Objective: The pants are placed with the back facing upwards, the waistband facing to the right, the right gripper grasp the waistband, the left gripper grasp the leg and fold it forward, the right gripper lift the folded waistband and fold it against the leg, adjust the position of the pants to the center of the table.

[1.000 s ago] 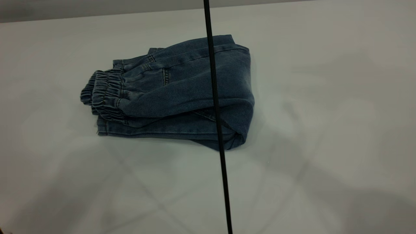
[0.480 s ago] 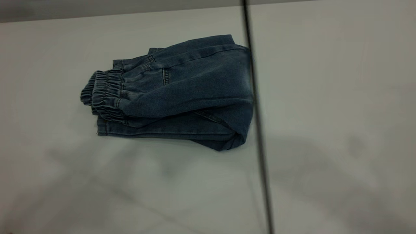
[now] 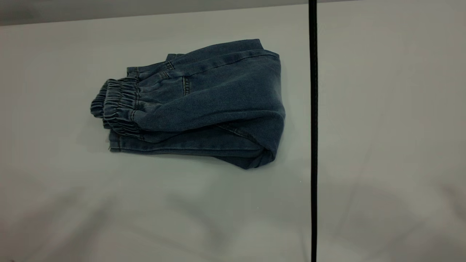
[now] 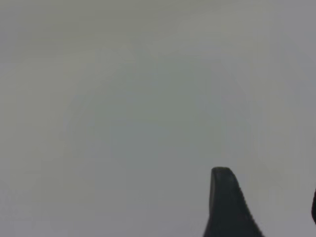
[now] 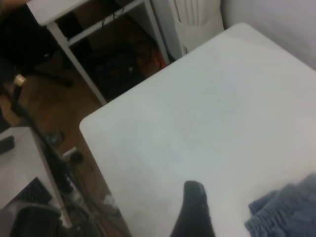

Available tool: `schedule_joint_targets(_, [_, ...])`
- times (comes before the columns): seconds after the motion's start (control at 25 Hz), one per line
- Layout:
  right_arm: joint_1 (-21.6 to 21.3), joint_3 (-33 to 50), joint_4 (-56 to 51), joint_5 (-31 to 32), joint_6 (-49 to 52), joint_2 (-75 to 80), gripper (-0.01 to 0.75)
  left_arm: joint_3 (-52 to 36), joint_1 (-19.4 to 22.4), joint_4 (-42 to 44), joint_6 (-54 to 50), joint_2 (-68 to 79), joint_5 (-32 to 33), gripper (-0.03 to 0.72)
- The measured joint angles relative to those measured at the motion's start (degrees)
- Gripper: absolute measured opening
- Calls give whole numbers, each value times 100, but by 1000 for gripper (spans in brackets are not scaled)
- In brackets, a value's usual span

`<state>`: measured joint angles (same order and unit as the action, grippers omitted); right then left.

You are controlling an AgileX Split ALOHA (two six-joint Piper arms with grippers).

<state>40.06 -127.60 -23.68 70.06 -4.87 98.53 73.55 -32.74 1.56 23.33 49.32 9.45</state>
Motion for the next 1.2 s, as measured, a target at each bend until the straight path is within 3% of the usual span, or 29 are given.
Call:
schedule_joint_targets(0.44, [0,0,248,-11,3,-11,450,-4,0,0,51,11,17,379])
schedule_joint_targets(0.88, [-3,30,2098,-5,285,-814,446,-4,0,777,200,-586,229,379])
schedule_joint_targets(1.2, [-3,1177,2447,-5,285,-2296,446,-32,0,788,195,-765,330,342])
